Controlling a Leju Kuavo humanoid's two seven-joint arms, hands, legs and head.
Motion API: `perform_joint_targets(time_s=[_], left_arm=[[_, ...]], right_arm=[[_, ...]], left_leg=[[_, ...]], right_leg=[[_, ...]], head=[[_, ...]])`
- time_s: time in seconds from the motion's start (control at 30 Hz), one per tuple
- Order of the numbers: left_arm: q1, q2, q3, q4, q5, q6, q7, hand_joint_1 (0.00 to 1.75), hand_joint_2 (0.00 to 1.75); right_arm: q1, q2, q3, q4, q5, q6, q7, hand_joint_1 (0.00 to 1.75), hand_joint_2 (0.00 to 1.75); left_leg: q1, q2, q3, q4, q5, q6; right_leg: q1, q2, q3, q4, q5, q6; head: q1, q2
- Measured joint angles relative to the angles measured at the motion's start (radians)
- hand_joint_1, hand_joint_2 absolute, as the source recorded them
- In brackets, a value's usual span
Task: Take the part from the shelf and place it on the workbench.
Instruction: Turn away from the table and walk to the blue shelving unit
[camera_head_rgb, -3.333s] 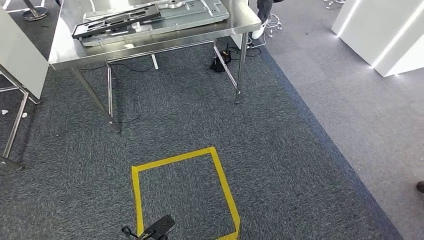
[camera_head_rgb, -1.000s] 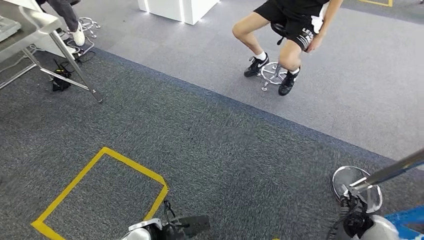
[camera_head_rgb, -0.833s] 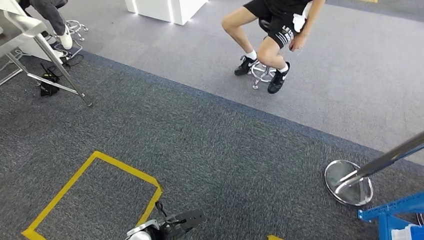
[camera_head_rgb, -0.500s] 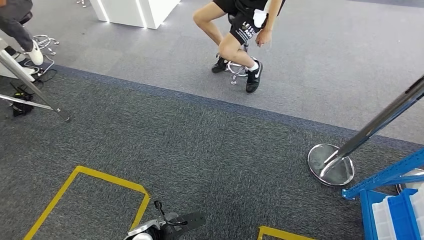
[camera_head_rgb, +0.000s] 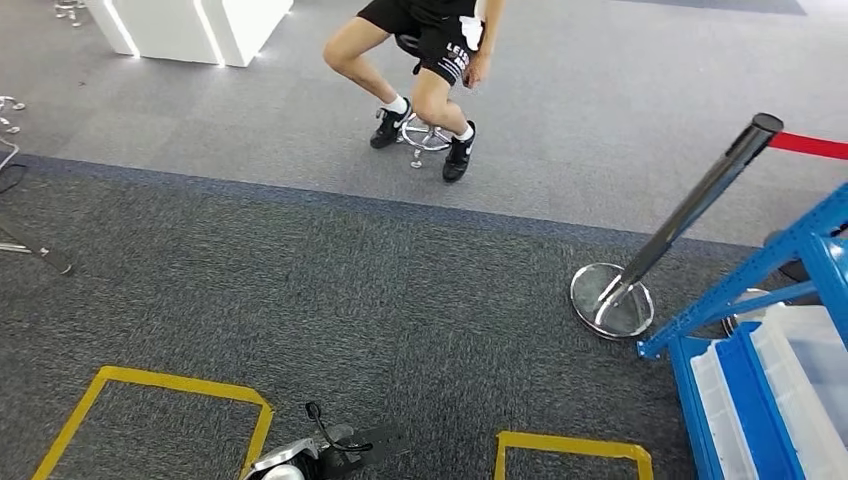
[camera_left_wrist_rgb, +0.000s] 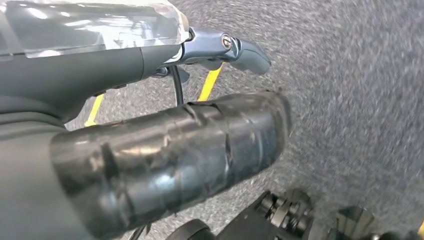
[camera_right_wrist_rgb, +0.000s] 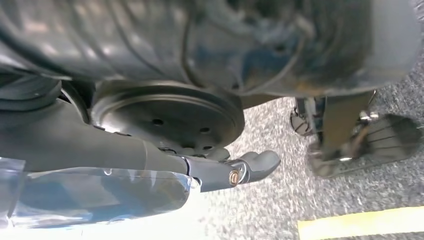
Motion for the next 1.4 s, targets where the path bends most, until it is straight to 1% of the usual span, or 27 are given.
perform_joint_targets(time_s=[0.03,0.07,0.1,0.13,0.2,0.27,0.3,0.33,0.4,0.47,0.53,0.57,0.6,0.63,0.7,0.77,0.83,0.9,0.97,1.03,1.07,1.1,1.17,1.23,1.27,1.33,1.4], left_arm=[[0.002,0.0,0.0,0.001,0.0,0.0,0.0,0.0,0.0],[0.002,0.0,0.0,0.002,0.0,-0.001,0.0,0.0,0.0],[0.001,0.0,0.0,0.002,0.0,-0.001,0.0,0.0,0.0],[0.0,0.0,0.0,0.003,0.0,-0.001,0.0,0.0,0.0],[-0.001,-0.001,0.0,0.003,-0.016,-0.003,-0.003,0.0,0.0],[-0.005,-0.001,-0.003,0.004,-0.055,-0.01,-0.014,0.0,0.0],[-0.009,-0.001,-0.007,0.005,-0.082,-0.015,-0.022,0.0,0.0],[-0.015,-0.001,-0.011,0.007,-0.114,-0.021,-0.031,0.0,0.0],[-0.023,-0.002,-0.019,0.011,-0.177,-0.03,-0.048,0.0,0.0],[-0.021,-0.003,-0.025,0.02,-0.226,-0.037,-0.058,0.0,0.0],[-0.014,-0.005,-0.03,0.03,-0.255,-0.039,-0.063,0.0,0.0],[-0.01,-0.006,-0.031,0.033,-0.255,-0.039,-0.064,0.0,0.0],[-0.003,-0.01,-0.026,0.035,-0.234,-0.037,-0.065,0.0,0.0],[0.008,-0.016,-0.012,0.036,-0.185,-0.028,-0.063,0.0,0.0],[0.04,-0.033,0.032,0.036,-0.063,0.007,-0.052,0.0,0.0],[0.069,-0.048,0.062,0.032,0.003,0.039,-0.036,0.0,0.0],[0.084,-0.058,0.075,0.026,0.019,0.049,-0.025,0.0,0.0],[0.089,-0.064,0.085,0.02,0.027,0.052,-0.019,0.0,0.0],[0.094,-0.067,0.091,0.018,0.031,0.052,-0.016,0.0,0.0],[0.102,-0.069,0.094,0.017,0.032,0.051,-0.014,0.0,0.0],[0.104,-0.069,0.095,0.016,0.032,0.051,-0.013,0.0,0.0],[0.105,-0.07,0.096,0.016,0.033,0.051,-0.013,0.0,0.0],[0.105,-0.072,0.098,0.014,0.033,0.051,-0.013,0.0,0.0],[0.105,-0.074,0.102,0.012,0.034,0.051,-0.013,0.0,0.0],[0.105,-0.075,0.103,0.012,0.034,0.051,-0.013,0.0,0.0],[0.104,-0.077,0.105,0.01,0.035,0.051,-0.013,0.0,0.0],[0.103,-0.078,0.106,0.006,0.036,0.057,-0.011,0.0,0.0]], right_arm=[[0.0,0.0,0.0,-0.001,0.0,0.0,0.0,0.0,0.0],[0.002,0.0,-0.001,-0.002,0.0,-0.001,0.0,0.0,0.0],[0.005,0.0,-0.001,-0.003,0.0,-0.001,0.0,0.0,0.0],[0.009,0.0,-0.001,-0.003,0.0,-0.002,0.0,0.0,0.0],[0.019,0.0,-0.002,-0.004,-0.005,-0.007,-0.002,0.0,0.0],[0.023,0.0,-0.006,-0.004,-0.022,-0.014,-0.005,0.0,0.0],[0.023,0.0,-0.01,-0.004,-0.035,-0.018,-0.009,0.0,0.0],[0.023,0.001,-0.016,-0.004,-0.047,-0.021,-0.012,0.0,0.0],[0.023,0.002,-0.031,-0.004,-0.067,-0.025,-0.017,0.0,0.0],[0.022,0.003,-0.047,-0.004,-0.082,-0.022,-0.018,0.0,0.0],[0.023,0.003,-0.063,-0.004,-0.093,-0.015,-0.018,0.0,0.0],[0.024,0.003,-0.07,-0.005,-0.091,-0.013,-0.02,0.0,0.0],[0.025,0.002,-0.075,-0.005,-0.08,-0.017,-0.026,0.0,0.0],[0.027,0.003,-0.076,-0.005,-0.057,-0.027,-0.034,0.0,0.0],[0.034,0.004,-0.07,-0.005,-0.003,-0.056,-0.05,0.0,0.0],[0.047,0.005,-0.06,-0.004,0.025,-0.071,-0.054,0.0,0.0],[0.059,0.005,-0.055,-0.004,0.032,-0.078,-0.054,0.0,0.0],[0.064,0.005,-0.052,-0.004,0.034,-0.082,-0.054,0.0,0.0],[0.064,0.005,-0.05,-0.004,0.035,-0.083,-0.054,0.0,0.0],[0.065,0.005,-0.049,-0.004,0.035,-0.083,-0.054,0.0,0.0],[0.066,0.005,-0.049,-0.004,0.035,-0.084,-0.054,0.0,0.0],[0.068,0.005,-0.049,-0.004,0.035,-0.084,-0.054,0.0,0.0],[0.069,0.005,-0.049,-0.004,0.036,-0.085,-0.053,0.0,0.0],[0.072,0.004,-0.049,-0.004,0.037,-0.086,-0.053,0.0,0.0],[0.073,0.004,-0.049,-0.004,0.037,-0.086,-0.053,0.0,0.0],[0.074,0.003,-0.049,-0.004,0.036,-0.083,-0.053,0.0,0.0],[0.073,0.004,-0.049,-0.003,0.035,-0.087,-0.053,0.0,0.0]], left_leg=[[-0.002,0.016,-0.004,0.002,0.0,0.0],[-0.003,0.03,-0.006,0.004,0.0,0.0],[-0.003,0.043,-0.007,0.006,-0.001,-0.001],[-0.003,0.054,-0.007,0.009,-0.002,-0.003],[-0.008,0.071,-0.009,0.015,-0.007,-0.01],[-0.012,0.086,-0.011,0.019,-0.009,-0.019],[-0.012,0.095,-0.01,0.019,-0.009,-0.023],[-0.01,0.091,-0.011,0.022,-0.013,-0.029],[-0.004,0.045,-0.026,0.063,-0.045,-0.04],[0.003,-0.01,-0.073,0.175,-0.109,-0.049],[0.007,-0.021,-0.122,0.283,-0.148,-0.053],[0.009,-0.022,-0.127,0.294,-0.14,-0.054],[0.011,-0.024,-0.115,0.268,-0.115,-0.054],[0.012,-0.033,-0.086,0.206,-0.077,-0.053],[0.015,-0.085,-0.028,0.083,-0.027,-0.05],[0.012,-0.12,-0.01,0.035,-0.016,-0.046],[0.01,-0.1,-0.012,0.027,-0.007,-0.036],[0.012,-0.073,-0.011,0.013,0.005,-0.019],[0.009,-0.042,-0.013,0.005,0.012,-0.008],[0.005,-0.007,-0.018,0.006,0.013,-0.006],[0.003,0.009,-0.02,0.008,0.013,-0.006],[0.003,0.024,-0.022,0.009,0.012,-0.007],[0.002,0.047,-0.021,0.012,0.01,-0.01],[-0.001,0.063,-0.02,0.014,0.007,-0.018],[-0.003,0.069,-0.019,0.014,0.007,-0.023],[-0.004,0.082,-0.016,0.011,0.007,-0.035],[-0.001,0.057,-0.02,0.033,-0.013,-0.046]], right_leg=[[0.0,-0.003,-0.009,0.038,-0.014,0.002],[0.0,-0.006,0.002,0.038,-0.009,0.003],[0.0,-0.013,0.033,-0.004,0.012,0.002],[0.0,-0.027,0.078,-0.075,0.041,0.001],[0.007,-0.064,0.149,-0.201,0.076,-0.013],[0.014,-0.072,0.162,-0.239,0.082,-0.03],[0.013,-0.059,0.16,-0.242,0.086,-0.037],[0.012,-0.05,0.16,-0.246,0.09,-0.042],[0.006,-0.03,0.163,-0.256,0.099,-0.056],[0.002,-0.008,0.163,-0.258,0.105,-0.064],[0.003,0.02,0.158,-0.255,0.107,-0.066],[0.003,0.035,0.155,-0.252,0.108,-0.065],[0.002,0.05,0.154,-0.248,0.108,-0.064],[0.0,0.066,0.153,-0.244,0.108,-0.062],[-0.003,0.093,0.148,-0.237,0.108,-0.053],[-0.008,0.114,0.138,-0.234,0.113,-0.037],[-0.012,0.125,0.128,-0.235,0.119,-0.022],[-0.009,0.084,0.109,-0.206,0.097,-0.015],[-0.006,0.019,0.061,-0.103,0.036,-0.011],[-0.01,-0.007,0.011,0.016,-0.016,-0.006],[-0.012,-0.011,0.005,0.038,-0.019,-0.003],[-0.013,-0.016,0.023,0.017,-0.003,-0.002],[-0.013,-0.043,0.105,-0.12,0.05,-0.006],[-0.007,-0.07,0.167,-0.23,0.079,-0.016],[-0.004,-0.074,0.174,-0.249,0.081,-0.021],[-0.003,-0.055,0.172,-0.253,0.087,-0.031],[-0.01,-0.036,0.178,-0.265,0.098,-0.042]], head=[[0.0,0.0],[0.0,0.0],[0.0,0.0],[0.0,0.0],[-0.001,0.0],[-0.002,0.0],[-0.002,0.0],[-0.002,0.0],[-0.002,0.0],[-0.003,0.0],[-0.004,0.0],[-0.004,0.0],[-0.003,0.0],[-0.003,0.0],[-0.003,0.0],[-0.003,0.0],[-0.002,0.0],[0.0,0.0],[0.005,0.0],[0.007,0.0],[0.007,0.0],[0.007,0.0],[0.007,0.0],[0.007,0.0],[0.006,0.0],[0.006,0.0],[0.005,0.0]])
